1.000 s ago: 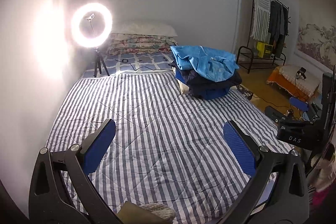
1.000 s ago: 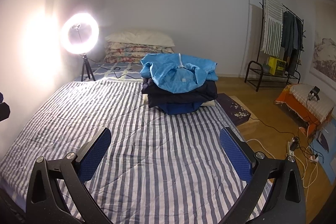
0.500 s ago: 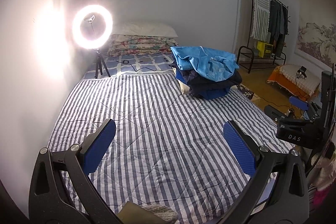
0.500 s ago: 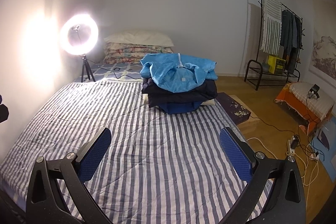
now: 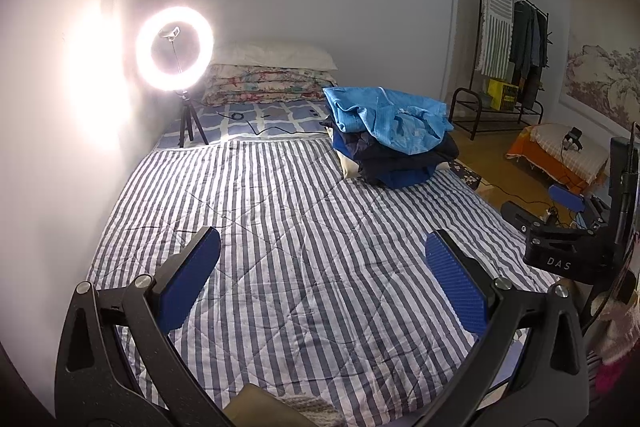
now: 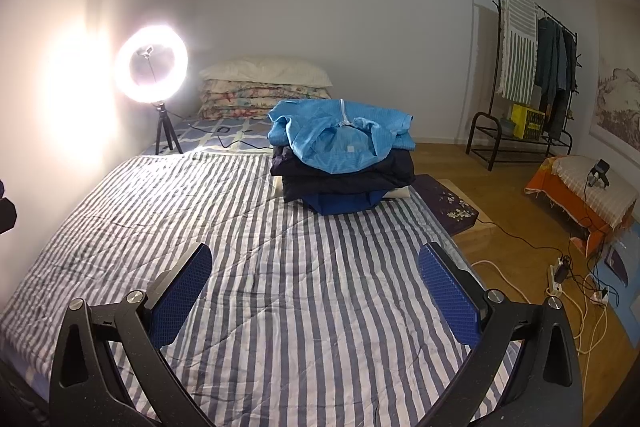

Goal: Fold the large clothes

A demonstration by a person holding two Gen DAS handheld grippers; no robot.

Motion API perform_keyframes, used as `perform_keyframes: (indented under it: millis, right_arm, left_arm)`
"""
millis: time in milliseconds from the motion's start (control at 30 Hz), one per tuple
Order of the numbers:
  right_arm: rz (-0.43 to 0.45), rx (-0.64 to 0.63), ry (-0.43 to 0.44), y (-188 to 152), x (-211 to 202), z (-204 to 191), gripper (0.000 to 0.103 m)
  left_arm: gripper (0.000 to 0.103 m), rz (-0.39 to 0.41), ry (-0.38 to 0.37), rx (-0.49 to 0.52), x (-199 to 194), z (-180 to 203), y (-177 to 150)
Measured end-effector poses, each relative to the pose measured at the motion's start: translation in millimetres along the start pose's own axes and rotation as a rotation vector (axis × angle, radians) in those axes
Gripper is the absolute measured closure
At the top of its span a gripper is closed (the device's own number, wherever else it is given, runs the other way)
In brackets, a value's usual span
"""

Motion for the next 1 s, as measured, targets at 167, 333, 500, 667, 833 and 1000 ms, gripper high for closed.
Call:
perform_keyframes:
  millis: [167, 333, 500, 667, 833, 1000]
  right_arm:
    - [0.0, -0.001, -0.001, 0.0, -0.1, -0.1, 0.0]
    - [-0.001, 0.0, -0.001, -0.6, -0.6, -0.6, 0.0]
    - [-0.004, -0.004, 0.005, -1.3, 0.7, -0.8, 0.0]
    - [-0.004, -0.003, 0.004, -1.6, 1.0, -0.8, 0.0]
    - [-0.006, -0.006, 0.005, -1.8, 1.7, -0.7, 0.0]
    - [-0.006, -0.008, 0.008, -1.8, 2.6, 0.0, 0.0]
  left_arm:
    - [0.0, -0.002, -0.004, 0.0, 0.9, -1.2, 0.5]
    - [0.0, 0.001, -0.005, 0.001, 2.2, -3.3, 1.4]
    - [0.0, 0.0, -0.004, 0.0, 1.0, -1.6, 1.0]
    - [0.0, 0.001, -0.002, 0.001, 0.9, -2.1, 1.5]
    - [0.0, 0.008, 0.002, 0.011, 0.4, -2.4, 1.8]
    - [0.0, 0.001, 0.03, 0.007, 2.6, -3.8, 1.0]
Point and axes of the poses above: each gripper's, at about its wrist camera, not at the fingertips, and x roughly the way its jaws point, z to its right, y to its top, the point moved 8 cm from there along x, roughly the way its jaws point, and after that the axes turned 15 degrees about x, right-handed, at the moved point
